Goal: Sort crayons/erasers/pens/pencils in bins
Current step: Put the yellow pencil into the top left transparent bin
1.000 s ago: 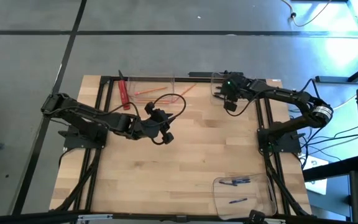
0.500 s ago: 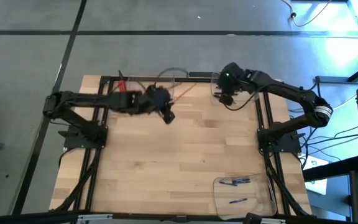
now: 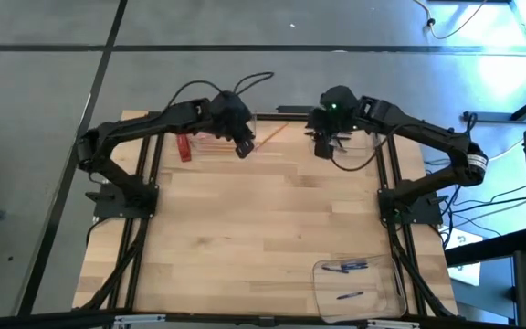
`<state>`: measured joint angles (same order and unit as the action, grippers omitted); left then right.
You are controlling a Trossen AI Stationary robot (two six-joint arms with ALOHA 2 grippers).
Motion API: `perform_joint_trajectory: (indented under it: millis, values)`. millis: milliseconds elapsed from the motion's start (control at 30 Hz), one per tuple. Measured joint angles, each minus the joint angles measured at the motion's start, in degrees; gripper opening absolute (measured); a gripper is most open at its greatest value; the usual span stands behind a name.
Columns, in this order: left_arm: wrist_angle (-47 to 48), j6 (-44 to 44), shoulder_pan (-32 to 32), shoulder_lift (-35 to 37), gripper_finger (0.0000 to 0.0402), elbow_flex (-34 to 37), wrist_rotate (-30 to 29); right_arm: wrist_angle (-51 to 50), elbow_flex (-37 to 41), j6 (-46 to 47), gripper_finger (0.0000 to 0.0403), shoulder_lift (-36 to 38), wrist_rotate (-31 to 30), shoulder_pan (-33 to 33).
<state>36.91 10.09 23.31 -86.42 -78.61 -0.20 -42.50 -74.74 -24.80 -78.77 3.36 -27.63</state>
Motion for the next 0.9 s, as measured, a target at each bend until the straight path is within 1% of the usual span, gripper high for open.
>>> perform_joint_trajectory:
  millis: [67, 100, 233, 400, 467, 567, 667, 900]
  values:
    - [-1.26, -2.88, 1.60, -1.83, 0.0080, 0.00, 4.39, 0.52, 0.00, -0.39, 0.0094, -0.22, 0.22, 1.53]
    - [-1.40, -4.33, 2.21, -2.82, 0.0080, 0.01, 5.21, 0.63, 0.00, -0.39, 0.0094, -0.30, 0.23, 2.30]
    - [-5.11, -9.06, 3.90, -7.03, 0.0080, 0.02, 4.42, 2.03, 0.00, -0.41, 0.0094, -0.28, 0.30, 4.83]
    - [-9.54, -9.09, 4.54, -11.91, 0.0080, 0.04, 3.72, 3.44, 0.00, -0.37, 0.0094, -0.26, 0.26, 6.12]
    - [-11.04, -8.18, 4.47, -13.76, 0.0080, 0.04, 3.75, 4.20, 0.00, 0.84, 0.0094, -0.26, 0.00, 6.24]
    - [-10.87, -6.11, 4.46, -16.27, 0.0080, 0.04, 4.01, 5.28, 0.00, 4.42, 0.0094, -0.21, -1.19, 6.25]
    - [-10.84, -6.53, 4.50, -17.58, 0.0080, 0.11, 4.01, 5.51, 0.00, 6.42, 0.0094, -0.21, -1.76, 6.22]
    - [-13.39, -9.09, 3.99, -18.00, 0.0080, 0.11, 3.77, 5.49, 0.02, 6.82, 0.0094, -0.21, -1.78, 6.24]
